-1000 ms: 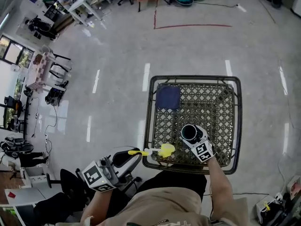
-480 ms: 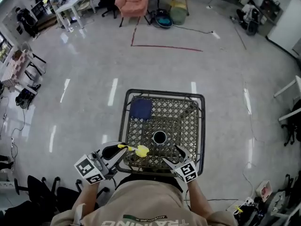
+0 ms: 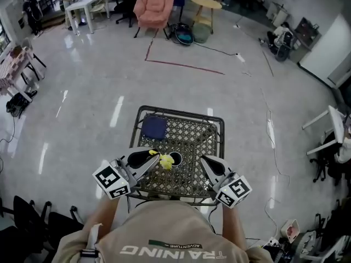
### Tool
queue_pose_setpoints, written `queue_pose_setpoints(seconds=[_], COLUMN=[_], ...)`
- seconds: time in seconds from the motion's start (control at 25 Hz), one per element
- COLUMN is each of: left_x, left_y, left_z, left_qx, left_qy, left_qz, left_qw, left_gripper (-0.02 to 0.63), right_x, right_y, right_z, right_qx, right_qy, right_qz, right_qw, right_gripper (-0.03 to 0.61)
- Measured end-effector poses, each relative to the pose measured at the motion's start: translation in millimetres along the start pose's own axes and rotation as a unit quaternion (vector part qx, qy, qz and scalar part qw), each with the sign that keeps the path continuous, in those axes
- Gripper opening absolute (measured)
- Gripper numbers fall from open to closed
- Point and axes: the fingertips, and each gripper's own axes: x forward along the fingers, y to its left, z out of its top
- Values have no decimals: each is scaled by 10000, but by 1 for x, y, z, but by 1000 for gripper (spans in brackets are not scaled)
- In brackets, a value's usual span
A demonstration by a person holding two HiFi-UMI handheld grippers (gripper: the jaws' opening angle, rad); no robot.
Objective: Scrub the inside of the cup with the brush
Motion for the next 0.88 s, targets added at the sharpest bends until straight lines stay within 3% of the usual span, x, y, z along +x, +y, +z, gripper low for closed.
queue_pose_setpoints(seconds=[0.16, 0.36, 0.88], left_x=[14, 16, 21], left_y=[1, 6, 6], left_z=[9, 16, 21], left_qx=[131, 200, 270], left_qy=[13, -31, 3], left_qz=[1, 118, 228], left_qw=[9999, 9997, 9994], left_gripper=[57, 57, 57], right_x=[10, 28, 33], right_y=[3, 6, -14], right_z=[70, 86, 74], right_qx=[-395, -1479, -1086], right_qy=[-235, 23, 117], right_qz=[266, 535, 747], right_qw=[9986, 9876, 9912], right_gripper=[17, 17, 17])
